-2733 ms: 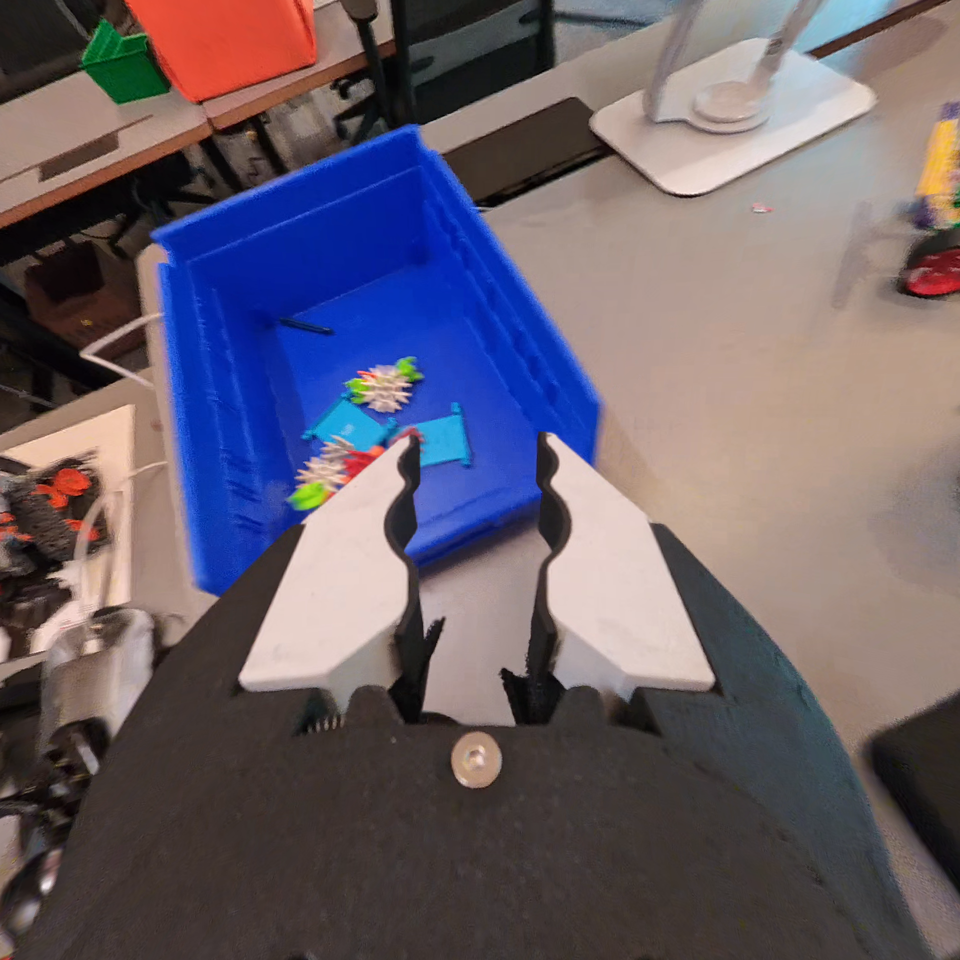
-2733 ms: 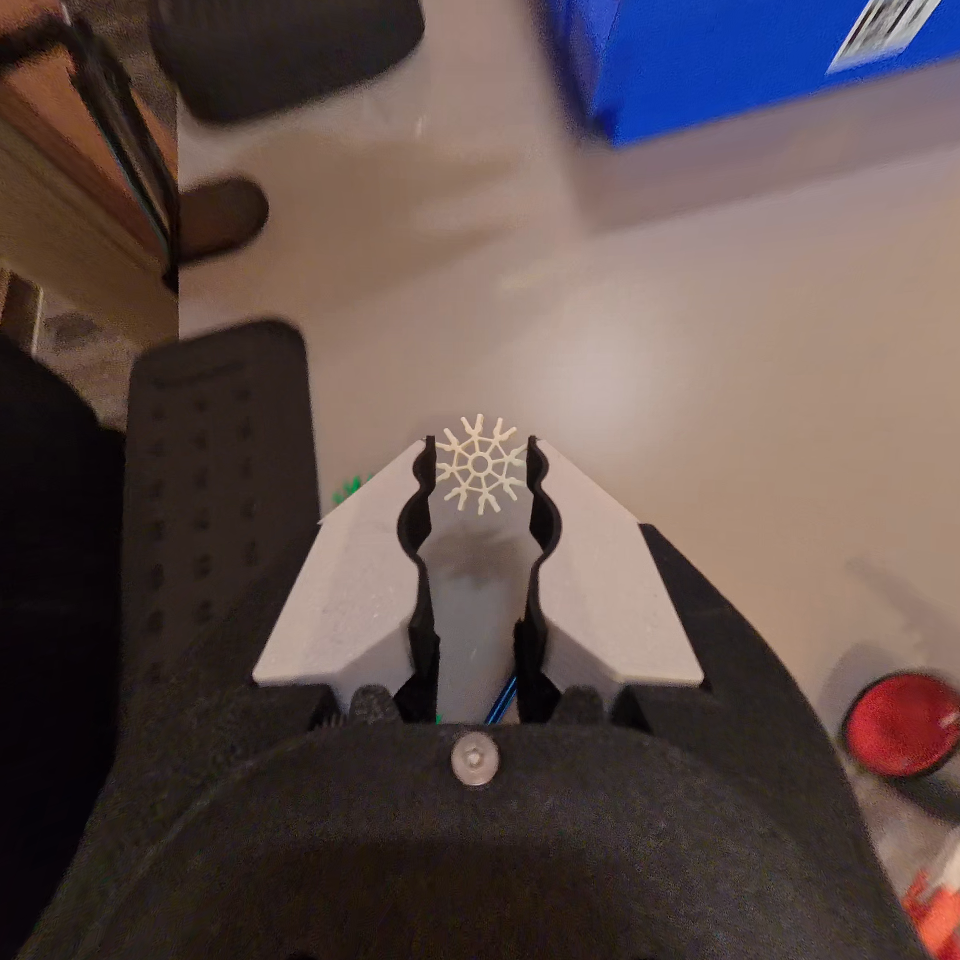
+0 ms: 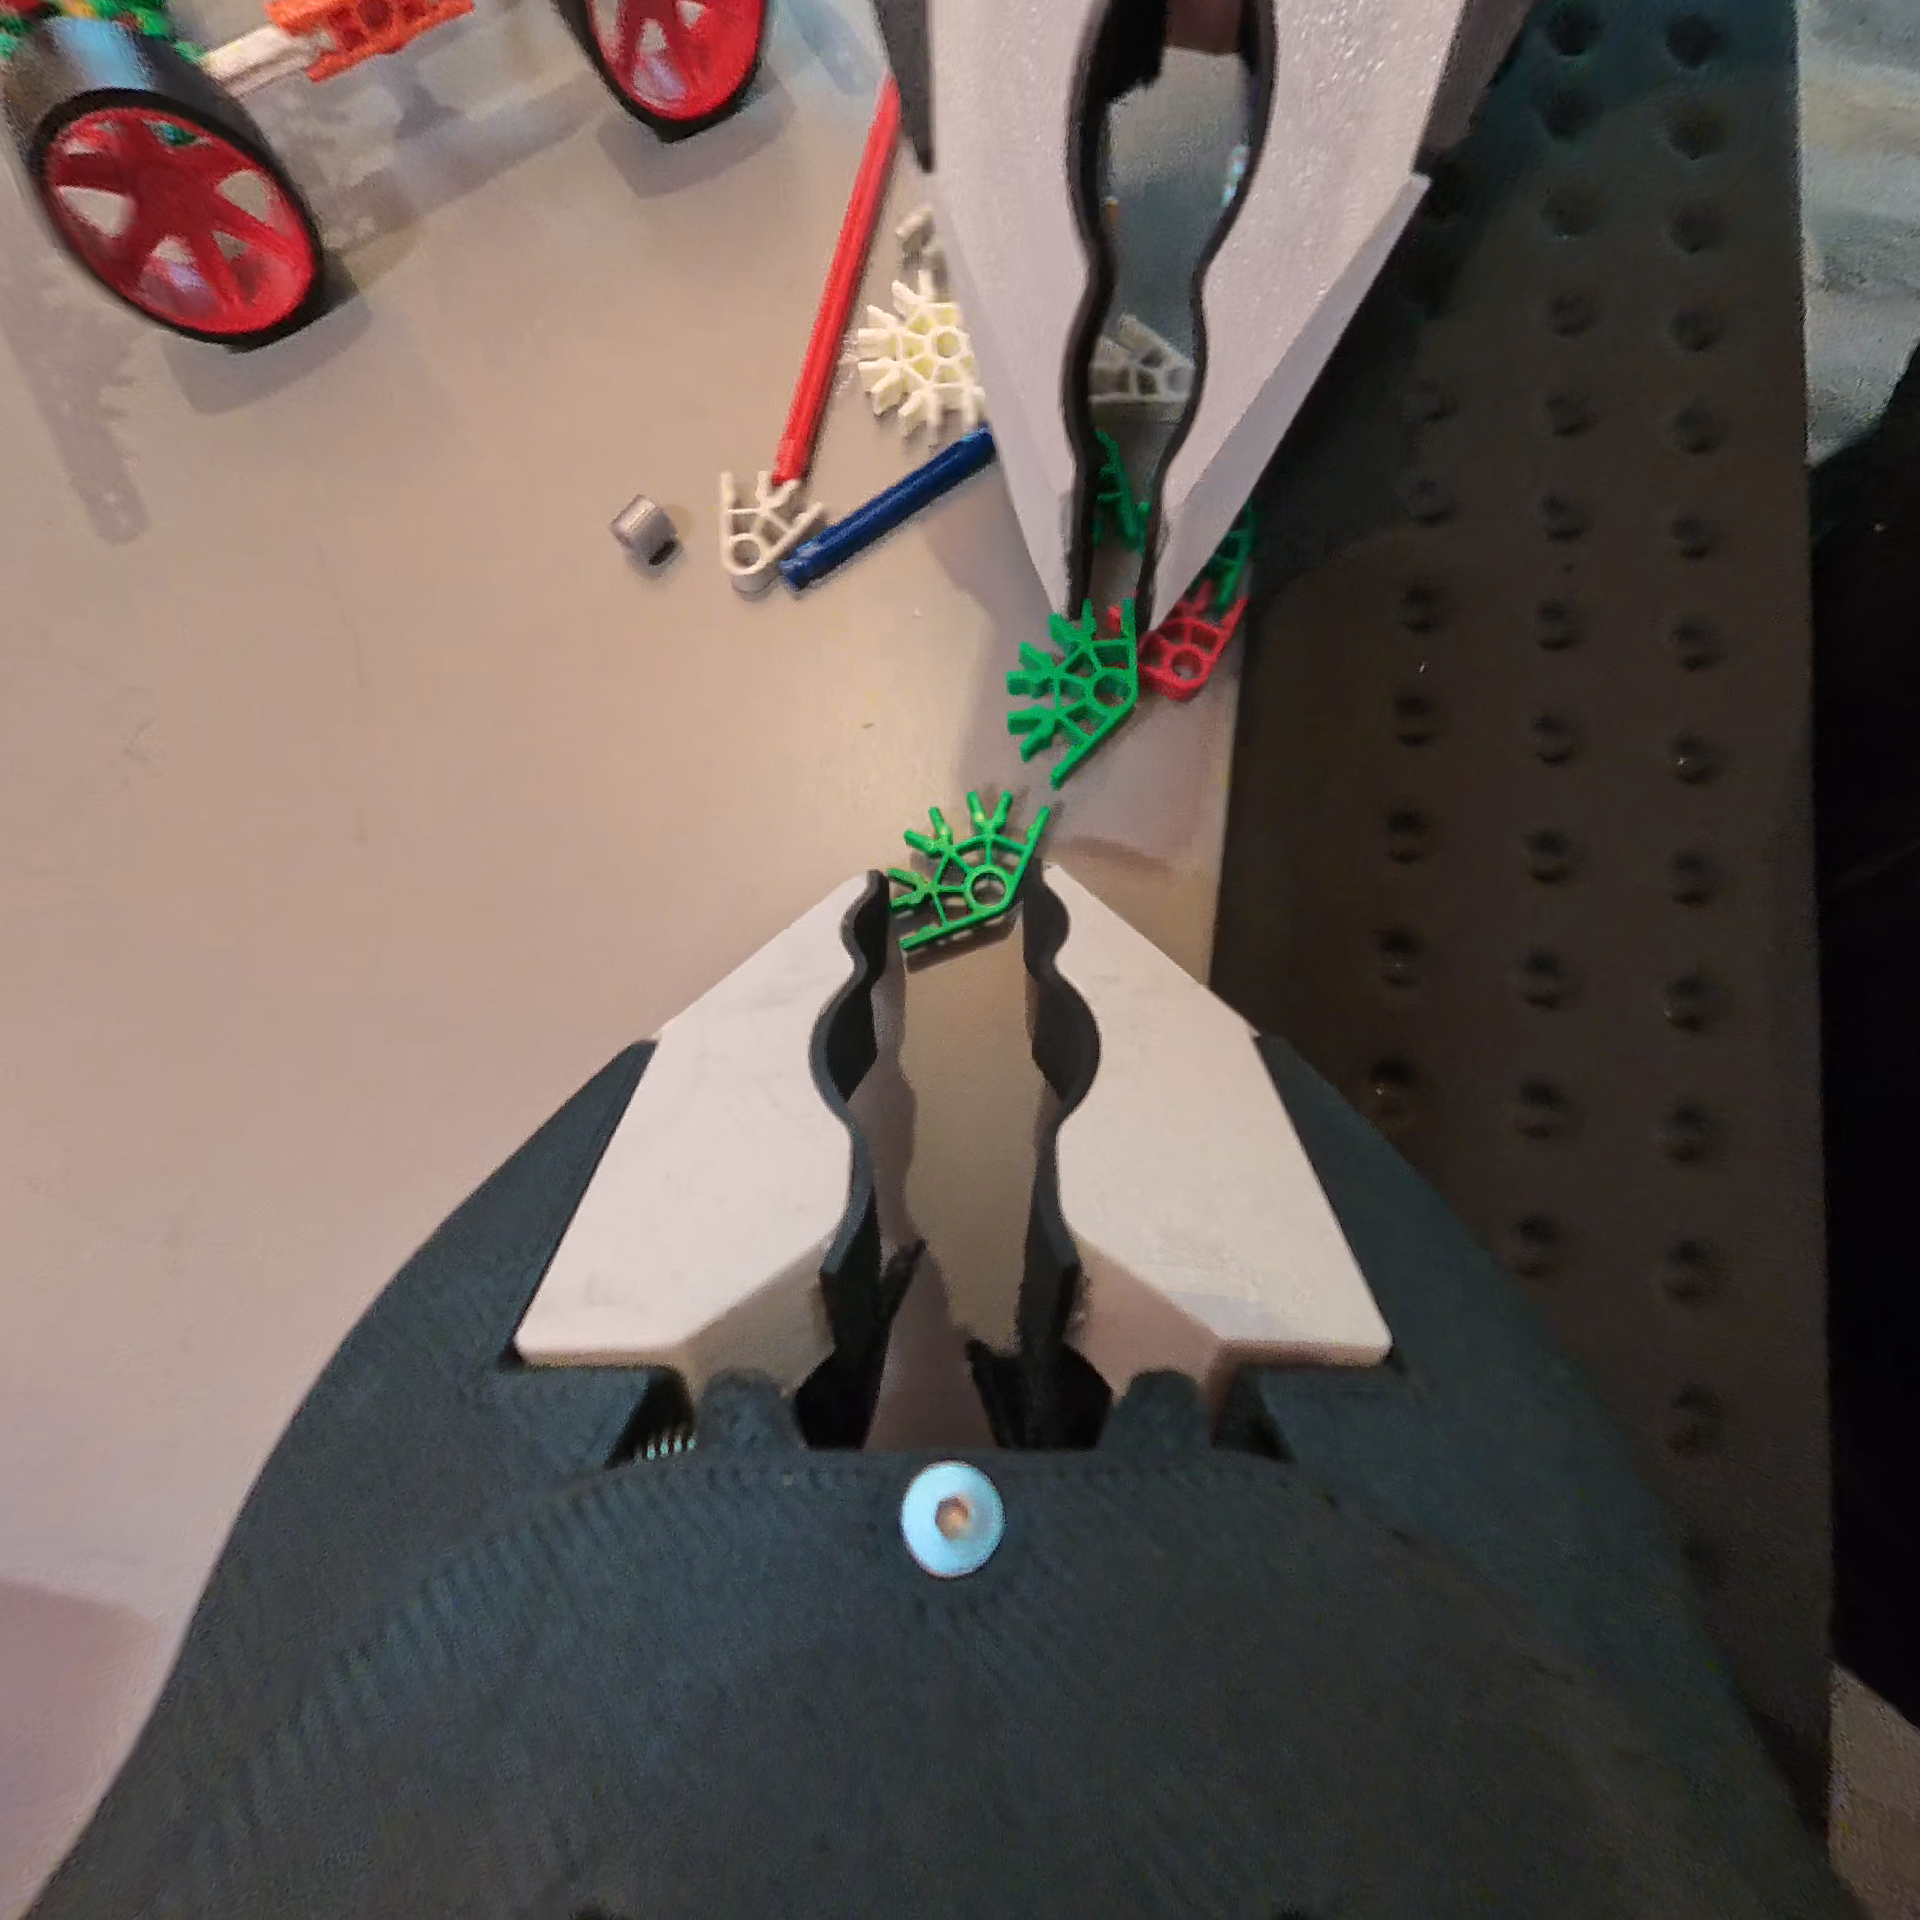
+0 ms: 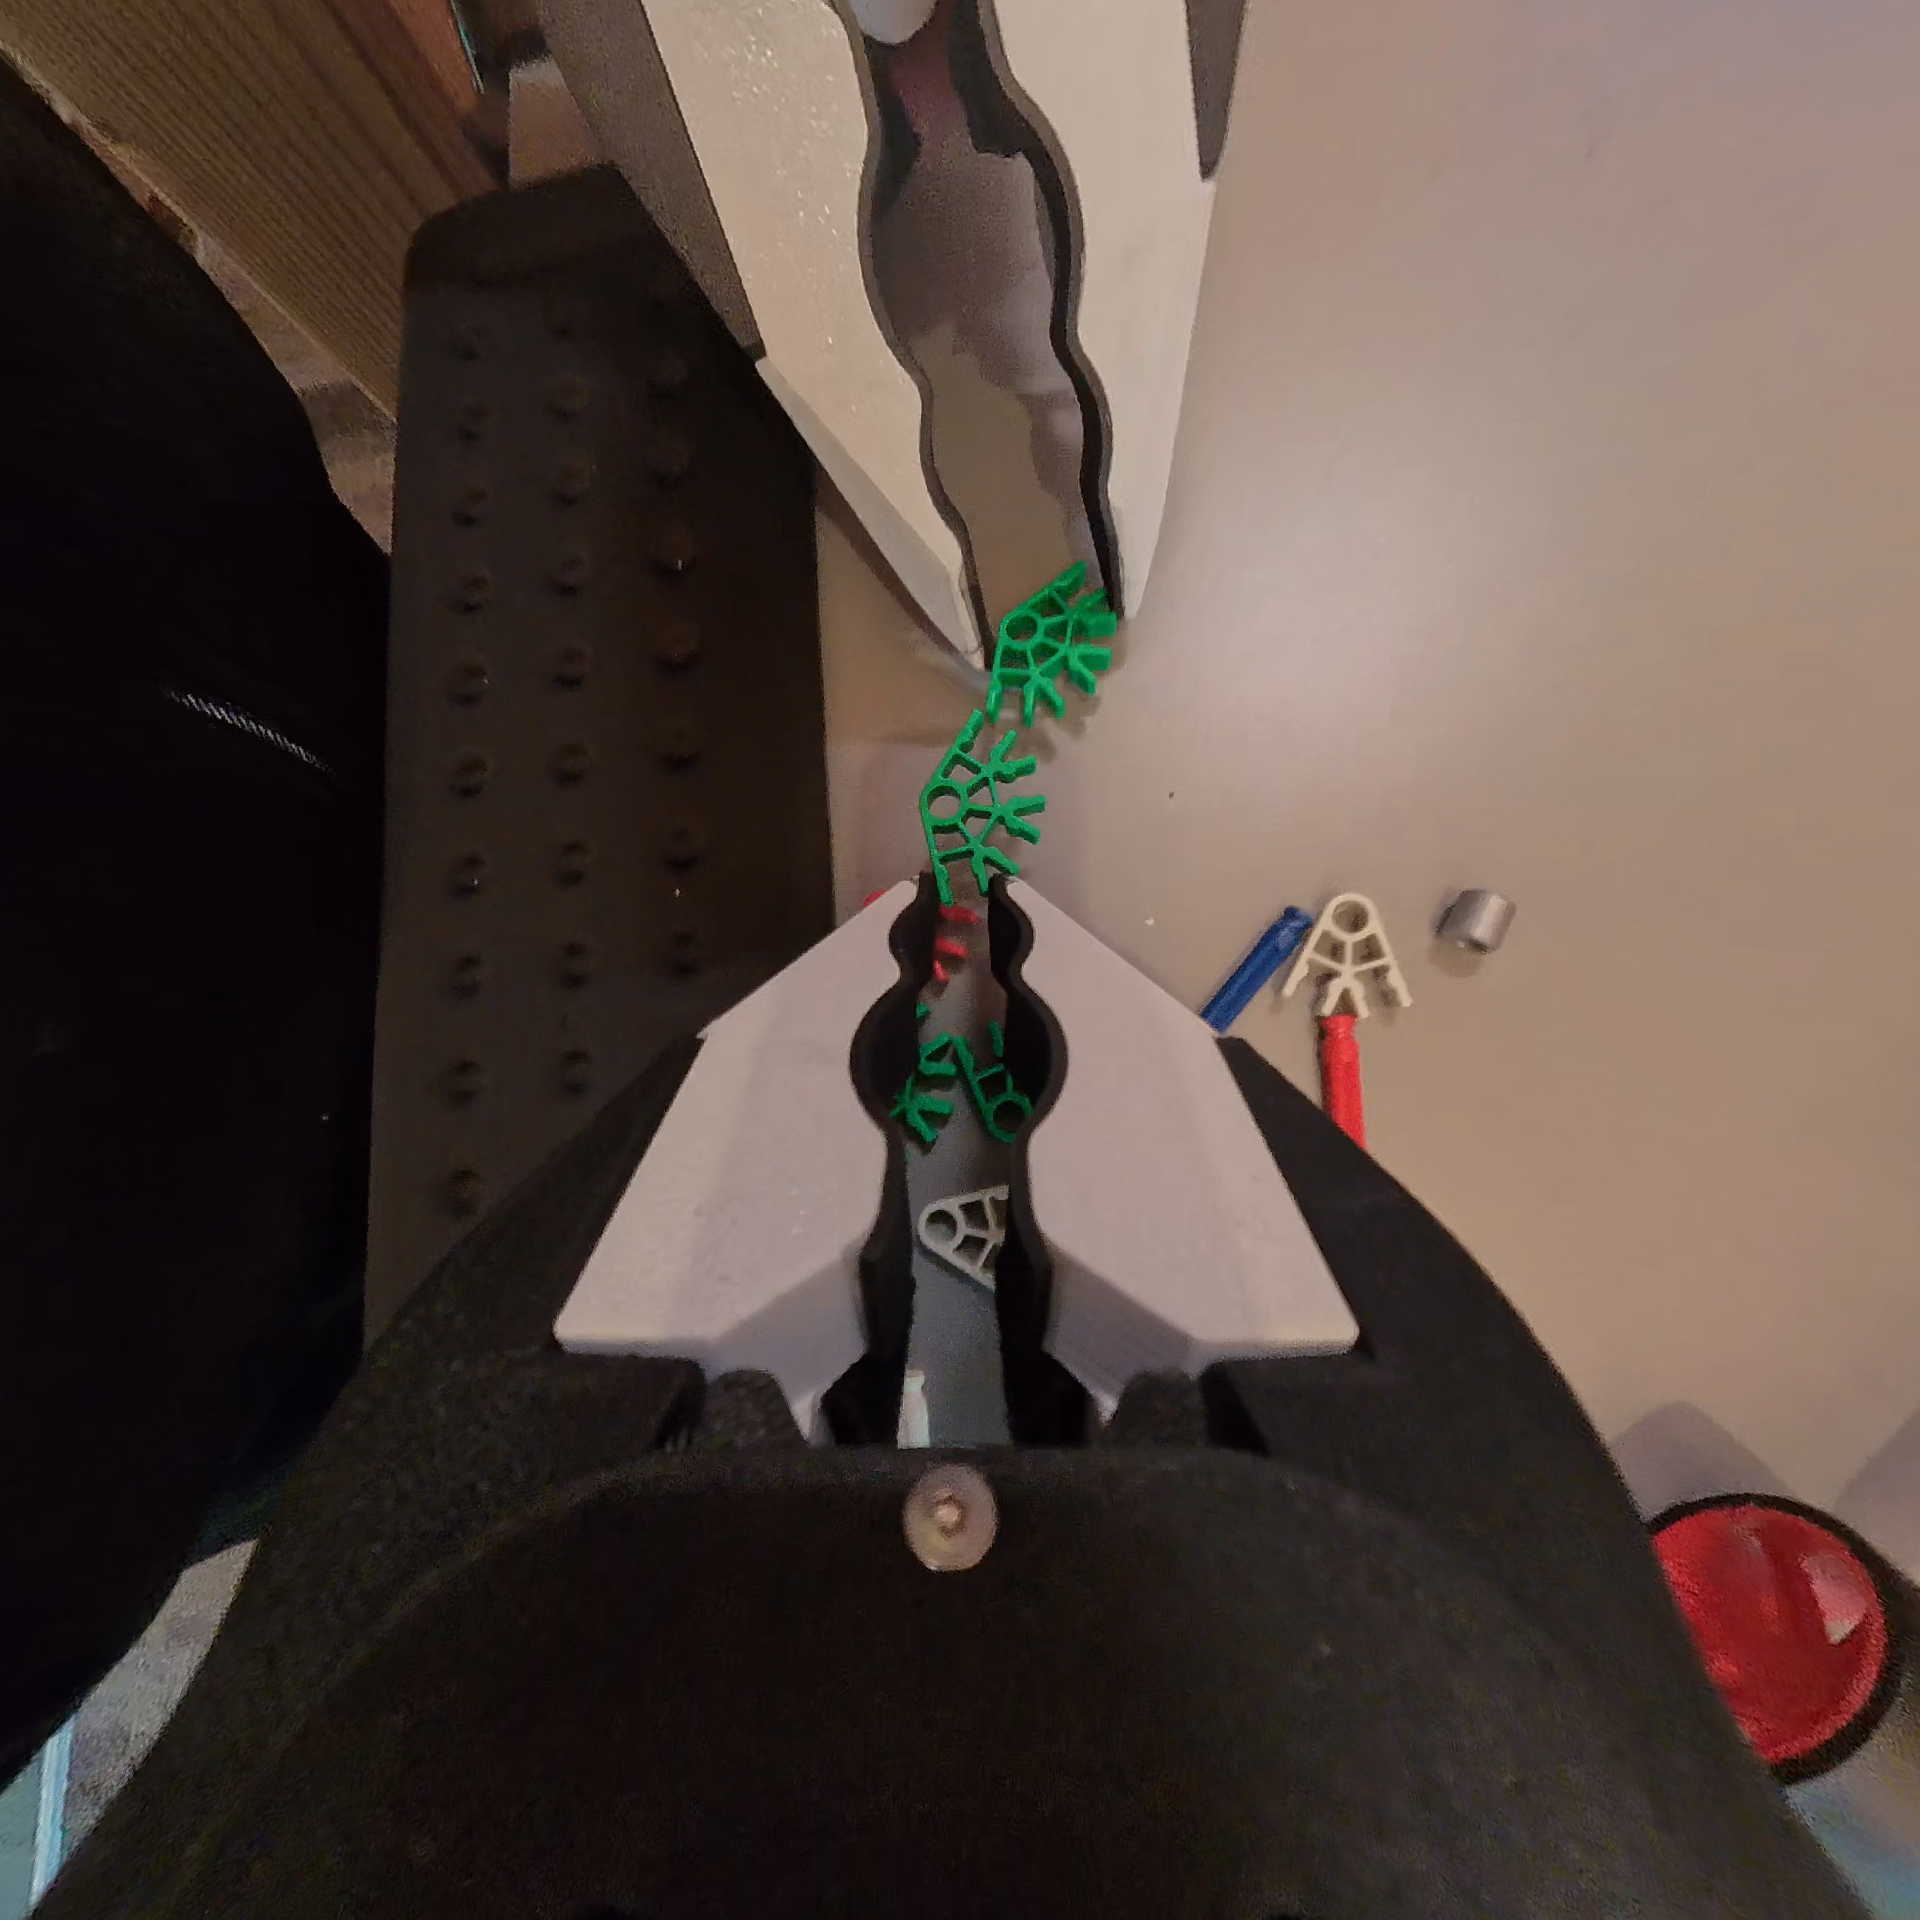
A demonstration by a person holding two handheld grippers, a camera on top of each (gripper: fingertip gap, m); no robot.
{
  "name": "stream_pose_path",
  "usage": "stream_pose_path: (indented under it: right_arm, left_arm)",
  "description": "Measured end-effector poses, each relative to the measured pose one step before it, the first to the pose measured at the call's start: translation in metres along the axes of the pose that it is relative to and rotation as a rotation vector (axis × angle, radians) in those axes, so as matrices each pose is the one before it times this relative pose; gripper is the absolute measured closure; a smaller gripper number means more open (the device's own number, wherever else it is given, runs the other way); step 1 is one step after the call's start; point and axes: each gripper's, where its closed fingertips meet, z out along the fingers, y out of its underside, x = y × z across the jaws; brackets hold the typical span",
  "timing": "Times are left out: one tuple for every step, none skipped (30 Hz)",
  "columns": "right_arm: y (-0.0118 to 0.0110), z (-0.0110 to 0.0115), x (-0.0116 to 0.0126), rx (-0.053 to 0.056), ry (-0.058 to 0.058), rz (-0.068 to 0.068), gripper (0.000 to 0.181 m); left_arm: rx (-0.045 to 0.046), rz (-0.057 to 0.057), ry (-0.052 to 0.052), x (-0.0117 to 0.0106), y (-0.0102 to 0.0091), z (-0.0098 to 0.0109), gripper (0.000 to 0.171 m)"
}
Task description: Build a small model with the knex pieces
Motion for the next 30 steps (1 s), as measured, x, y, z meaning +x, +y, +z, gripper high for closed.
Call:
stream_pose_path:
  right_arm:
    - [-0.00458,-0.00199,0.00156,0.0165,0.0002,0.0029,0.175]
    - [-0.00763,-0.00193,0.00235,0.0202,0.0015,-0.0042,0.174]
    - [-0.01129,-0.00142,0.00452,0.0240,0.0062,-0.0088,0.174]
    - [-0.01556,-0.00055,0.00758,0.0275,0.0113,-0.0110,0.175]
    - [-0.02028,0.00070,0.01083,0.0327,0.0204,-0.0160,0.175]
    - [-0.02493,0.00235,0.01268,0.0357,0.0234,-0.0248,0.175]
    - [-0.02975,0.00416,0.01412,0.0442,0.0286,-0.0351,0.175]
    - [-0.03288,0.00650,0.01673,0.0508,0.0380,-0.0336,0.175]
    - [-0.03213,0.01025,0.01689,0.0453,0.0276,-0.0303,0.175]
    - [-0.02776,0.01414,0.01856,0.0281,0.0279,-0.0286,0.175]
    - [-0.02192,0.01723,0.02081,0.0117,0.0365,-0.0244,0.175]
    - [-0.01810,0.01947,0.01692,0.0126,0.0114,-0.0160,0.174]
    - [-0.01282,0.02034,0.01348,0.0070,-0.0093,0.0027,0.174]
    - [-0.00289,0.02031,0.01337,-0.0295,-0.0017,0.0096,0.166]
    - [0.00506,0.01840,0.01151,-0.0556,0.0028,0.0066,0.152]
    - [0.00609,0.01363,0.00688,-0.0401,-0.0069,0.0195,0.141]
    - [0.00526,0.00632,0.00330,-0.0168,-0.0106,0.0292,0.135]
    - [0.00512,-0.00153,-0.00008,-0.0030,-0.0077,0.0155,0.137]
    - [0.00518,-0.00814,-0.00320,0.0060,-0.0040,0.0005,0.139]
    - [0.00646,-0.01297,-0.00471,0.0064,0.0013,-0.0028,0.141]
    - [0.00889,-0.01696,-0.00694,0.0007,-0.0015,-0.0005,0.141]
    - [0.01109,-0.01996,-0.00937,-0.0021,-0.0074,0.0017,0.143]
    - [0.01325,-0.02163,-0.01050,-0.0048,-0.0036,0.0041,0.144]
    - [0.01639,-0.02175,-0.01186,-0.0127,-0.0060,0.0038,0.144]
    - [0.01995,-0.02019,-0.01489,-0.0223,-0.0219,0.0038,0.144]
    - [0.02293,-0.01747,-0.01659,-0.0283,-0.0303,0.0063,0.145]
    - [0.02551,-0.01424,-0.01490,-0.0358,-0.0176,0.0138,0.145]
    - [0.02697,-0.01067,-0.01386,-0.0437,-0.0133,0.0218,0.145]
    - [0.02593,-0.00734,-0.01219,-0.0431,-0.0069,0.0316,0.144]
    - [0.02245,-0.00460,-0.00849,-0.0312,0.0115,0.0379,0.142]
  left_arm:
    - [0.01371,-0.0244,-0.0246,-0.00390,-0.00066,-0.00611,0.149]
    - [0.02322,-0.0304,-0.0235,-0.00504,-0.00277,-0.00933,0.149]
    - [0.02768,-0.0271,-0.0511,-0.01060,-0.00415,-0.01325,0.149]
    - [0.02809,-0.0351,-0.0609,-0.01503,-0.00445,-0.01576,0.149]
    - [0.01269,-0.0341,-0.0636,-0.01872,-0.00295,-0.01638,0.149]
    - [0.00317,-0.0137,-0.0814,-0.02374,-0.00249,-0.01694,0.149]
    - [0.00663,-0.0029,-0.0956,-0.02887,-0.00346,-0.01722,0.149]
    - [0.00718,-0.0154,-0.0814,-0.03045,-0.00397,-0.01489,0.150]
    - [0.00284,-0.0172,-0.0786,-0.03221,-0.00340,-0.01206,0.150]
    - [-0.00388,-0.0113,-0.0822,-0.03323,-0.00264,-0.00904,0.150]
    - [0.00788,-0.0117,-0.0620,-0.02998,-0.00329,-0.00499,0.150]
    - [0.00515,-0.0276,-0.0464,-0.02699,-0.00093,0.00008,0.149]
    - [-0.01997,-0.0397,-0.0430,-0.02496,0.00503,0.00423,0.149]
    - [-0.03393,-0.0376,-0.0111,-0.01752,0.00852,0.00695,0.148]
    - [-0.03462,-0.0309,-0.0193,-0.01486,0.00992,0.00763,0.139]
    - [-0.03779,-0.0132,-0.0262,-0.01142,0.01099,0.00584,0.132]
    - [-0.01084,-0.0130,-0.0021,-0.00346,0.00594,0.00161,0.131]
    - [0.02010,-0.0134,0.0082,0.00230,0.00009,-0.00277,0.131]
    - [0.01311,-0.0002,0.0020,0.00480,0.00041,-0.00475,0.131]
    - [0.00296,0.0151,-0.0026,0.00707,0.00133,-0.00533,0.132]
    - [0.00325,0.0185,0.0237,0.01345,0.00016,-0.00512,0.131]
    - [0.00157,0.0134,0.0374,0.01814,-0.00063,-0.00410,0.131]
    - [-0.00231,0.0102,0.0406,0.02090,-0.00080,-0.00250,0.129]
    - [-0.00119,0.0139,0.0596,0.02583,-0.00120,-0.00035,0.127]
    - [0.00123,0.0138,0.0701,0.02929,-0.00197,0.00201,0.124]
    - [0.01418,0.0219,0.0771,0.03187,-0.00428,0.00446,0.125]
    - [0.00992,0.0376,0.0990,0.03613,-0.00396,0.00780,0.125]
    - [-0.02816,0.0467,0.0934,0.03386,0.00141,0.01231,0.124]
    - [-0.04175,0.0439,0.0570,0.02562,0.00314,0.01502,0.122]
    - [-0.01321,0.0387,0.0653,0.02424,-0.00057,0.01577,0.122]
